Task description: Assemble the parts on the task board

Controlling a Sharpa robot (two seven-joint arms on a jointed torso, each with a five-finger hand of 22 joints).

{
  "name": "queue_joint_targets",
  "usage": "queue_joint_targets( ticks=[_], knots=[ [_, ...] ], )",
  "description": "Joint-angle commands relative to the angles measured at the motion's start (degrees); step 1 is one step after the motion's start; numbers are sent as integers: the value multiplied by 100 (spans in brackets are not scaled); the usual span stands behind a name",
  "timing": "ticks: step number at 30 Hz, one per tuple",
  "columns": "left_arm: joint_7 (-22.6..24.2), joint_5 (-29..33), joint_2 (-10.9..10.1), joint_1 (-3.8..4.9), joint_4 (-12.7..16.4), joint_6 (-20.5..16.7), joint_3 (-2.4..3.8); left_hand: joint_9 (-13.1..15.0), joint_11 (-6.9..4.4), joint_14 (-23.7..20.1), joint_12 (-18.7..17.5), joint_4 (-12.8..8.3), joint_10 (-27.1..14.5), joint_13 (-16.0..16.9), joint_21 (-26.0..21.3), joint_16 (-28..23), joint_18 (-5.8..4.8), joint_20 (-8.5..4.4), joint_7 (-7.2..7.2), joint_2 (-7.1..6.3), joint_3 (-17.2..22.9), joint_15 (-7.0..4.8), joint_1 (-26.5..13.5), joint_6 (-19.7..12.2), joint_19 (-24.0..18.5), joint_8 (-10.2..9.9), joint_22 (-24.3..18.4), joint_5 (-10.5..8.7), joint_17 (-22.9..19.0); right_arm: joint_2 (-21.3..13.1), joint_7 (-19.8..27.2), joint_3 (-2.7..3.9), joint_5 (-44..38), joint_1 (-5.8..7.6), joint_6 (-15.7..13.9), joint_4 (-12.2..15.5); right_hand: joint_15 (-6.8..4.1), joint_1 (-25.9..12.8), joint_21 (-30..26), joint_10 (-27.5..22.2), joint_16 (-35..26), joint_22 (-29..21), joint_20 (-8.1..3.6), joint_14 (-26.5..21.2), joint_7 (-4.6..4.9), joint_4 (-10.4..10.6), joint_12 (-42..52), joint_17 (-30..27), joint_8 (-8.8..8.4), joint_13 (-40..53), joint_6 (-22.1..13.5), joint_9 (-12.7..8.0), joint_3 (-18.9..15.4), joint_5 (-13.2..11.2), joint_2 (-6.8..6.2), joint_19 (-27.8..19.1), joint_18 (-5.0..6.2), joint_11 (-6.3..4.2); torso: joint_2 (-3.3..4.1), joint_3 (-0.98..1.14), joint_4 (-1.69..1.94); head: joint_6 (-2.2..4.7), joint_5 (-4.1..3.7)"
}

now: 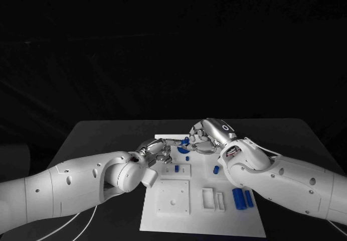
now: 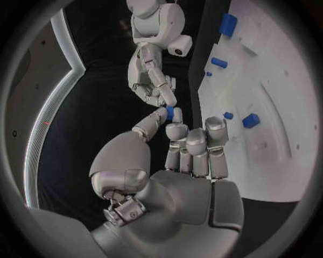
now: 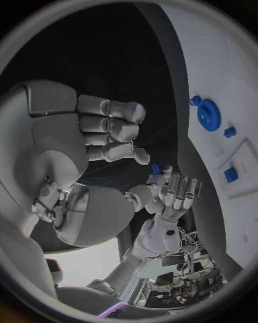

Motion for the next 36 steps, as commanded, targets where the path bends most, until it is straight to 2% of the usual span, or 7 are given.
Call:
queue_joint_targets(
  ticks=[1,3,20,36],
  knots=[
    [0,-107,3,-18,23,250,-9,2014,-34,15,-42,10,6,15,23,-21,33,-641,37,125,-24,-98,10,672,11,36,-3,214,11,-8,-34,23,21,14,-29,-21,7,-20,18,37,-24,-6,-5,45,11,19,-9,10,-30,4,38,155,8,-28,39,-4,81,0,-2,-3,3,-9,2],
    [1,-107,-3,-18,23,255,-9,2039,-37,16,-43,2,6,19,24,-21,33,-642,33,143,-30,-101,-6,674,10,36,-3,270,13,-7,-33,25,21,14,-32,-24,7,-19,19,38,-24,-6,-5,45,11,19,-8,10,-30,6,38,155,8,-28,39,-4,81,0,-1,-1,0,-7,4],
    [-9,-107,-20,-24,16,276,-10,2073,-42,18,-43,-13,9,25,26,-20,33,-645,28,156,-33,-106,-17,680,11,36,-2,322,17,-22,-29,96,40,14,-38,-23,7,-16,19,37,-24,-7,-6,46,10,21,-11,11,-30,3,39,155,13,-26,44,-3,81,0,1,8,-5,-13,6],
    [-30,-138,-29,-25,19,335,-12,2088,-44,20,-44,-20,11,27,27,-20,34,-646,25,158,-32,-108,-18,685,11,38,-1,335,18,-4,-28,140,32,14,-34,-95,6,-12,22,44,-24,-8,-7,48,10,26,-2,12,-29,17,40,155,20,-25,52,-1,81,-1,-2,0,-1,-22,11]
  ],
)
